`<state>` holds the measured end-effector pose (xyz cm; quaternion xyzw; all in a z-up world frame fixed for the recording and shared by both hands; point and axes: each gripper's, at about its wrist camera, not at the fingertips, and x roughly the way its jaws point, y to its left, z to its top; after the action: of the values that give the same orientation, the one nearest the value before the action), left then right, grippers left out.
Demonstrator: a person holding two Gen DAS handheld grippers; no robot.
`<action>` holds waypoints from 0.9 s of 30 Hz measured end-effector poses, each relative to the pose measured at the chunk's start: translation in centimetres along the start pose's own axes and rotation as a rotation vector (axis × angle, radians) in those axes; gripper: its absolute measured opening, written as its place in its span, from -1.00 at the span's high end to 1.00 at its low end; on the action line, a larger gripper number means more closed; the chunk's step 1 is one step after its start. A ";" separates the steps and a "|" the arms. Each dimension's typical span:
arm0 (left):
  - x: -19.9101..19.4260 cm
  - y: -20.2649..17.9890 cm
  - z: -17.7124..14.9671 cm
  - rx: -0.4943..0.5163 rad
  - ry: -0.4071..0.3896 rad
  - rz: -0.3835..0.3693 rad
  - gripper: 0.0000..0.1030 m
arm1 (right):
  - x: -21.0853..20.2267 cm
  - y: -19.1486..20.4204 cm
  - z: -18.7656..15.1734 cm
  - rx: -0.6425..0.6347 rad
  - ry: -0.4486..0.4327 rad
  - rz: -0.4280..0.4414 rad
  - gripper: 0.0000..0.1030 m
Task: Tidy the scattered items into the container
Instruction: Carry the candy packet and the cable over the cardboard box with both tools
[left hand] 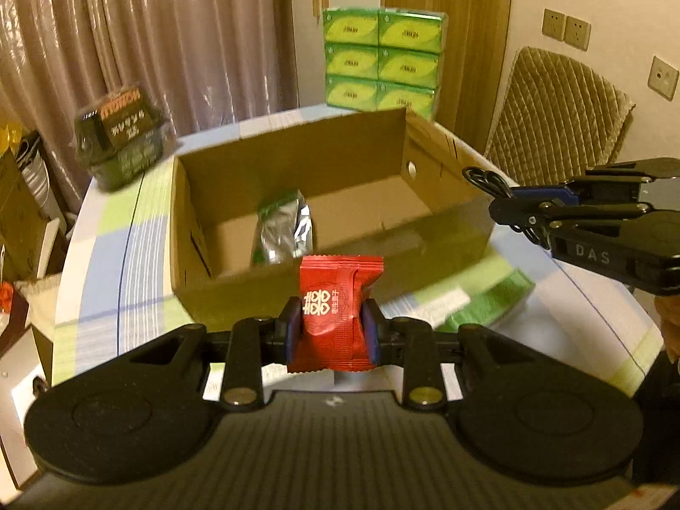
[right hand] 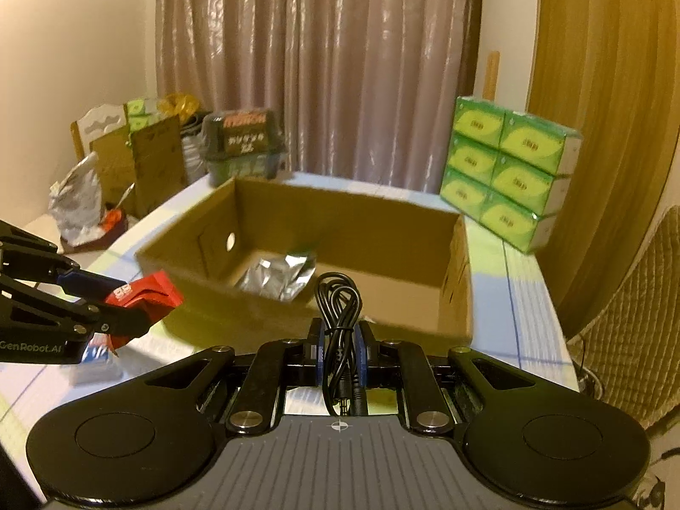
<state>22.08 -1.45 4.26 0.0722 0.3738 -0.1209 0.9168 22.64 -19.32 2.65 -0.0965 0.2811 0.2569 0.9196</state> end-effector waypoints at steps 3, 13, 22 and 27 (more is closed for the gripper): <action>0.7 0.3 1.4 0.003 -0.010 -0.010 0.51 | 0.9 -0.6 1.1 0.004 -0.008 -0.006 0.78; 3.2 3.6 7.2 -0.015 -0.047 -0.011 0.51 | 4.0 -2.7 4.3 0.022 -0.026 -0.010 0.78; 6.8 4.8 9.2 -0.033 -0.032 -0.013 0.51 | 7.3 -3.7 5.1 0.044 -0.007 -0.007 0.78; 8.6 4.7 9.1 -0.035 -0.017 -0.021 0.51 | 9.0 -3.8 5.0 0.048 0.011 -0.002 0.78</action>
<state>35.44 -0.37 4.84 0.0512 0.3687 -0.1248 0.9197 33.36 -17.21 1.85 -0.0759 0.2920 0.2487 0.9204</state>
